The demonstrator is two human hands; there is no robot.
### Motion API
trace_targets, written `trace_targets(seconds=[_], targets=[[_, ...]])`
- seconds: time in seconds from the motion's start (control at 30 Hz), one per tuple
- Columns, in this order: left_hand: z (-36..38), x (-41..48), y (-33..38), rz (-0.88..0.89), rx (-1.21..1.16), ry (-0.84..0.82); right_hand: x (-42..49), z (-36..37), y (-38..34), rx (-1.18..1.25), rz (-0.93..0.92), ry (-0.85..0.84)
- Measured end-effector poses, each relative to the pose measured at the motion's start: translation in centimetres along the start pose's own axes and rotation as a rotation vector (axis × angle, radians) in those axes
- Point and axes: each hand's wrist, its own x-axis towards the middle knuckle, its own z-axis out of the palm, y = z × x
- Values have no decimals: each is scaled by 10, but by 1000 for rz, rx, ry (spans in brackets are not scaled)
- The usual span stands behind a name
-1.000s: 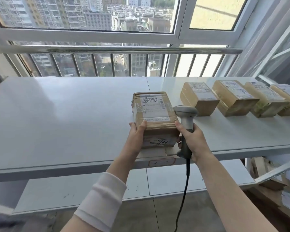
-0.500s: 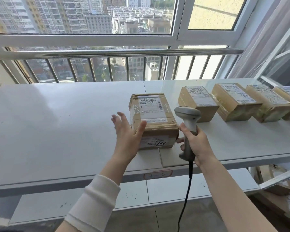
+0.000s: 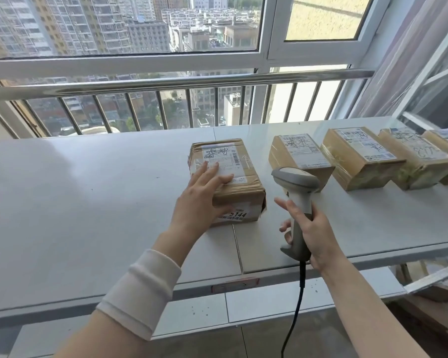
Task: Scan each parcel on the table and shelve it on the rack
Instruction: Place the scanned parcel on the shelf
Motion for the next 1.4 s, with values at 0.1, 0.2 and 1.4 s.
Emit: trace_targets(seconds=[0.1,0.2,1.4], targets=[[1,15,-5,-20,-8,-11,3,-3,3,15,7,-4],[2,26,-8,-26,-16,-14,6,-4,5,38,12,-4],[68,-103,128,-79,-981,-371,-134,-54,15,-155,-234,471]])
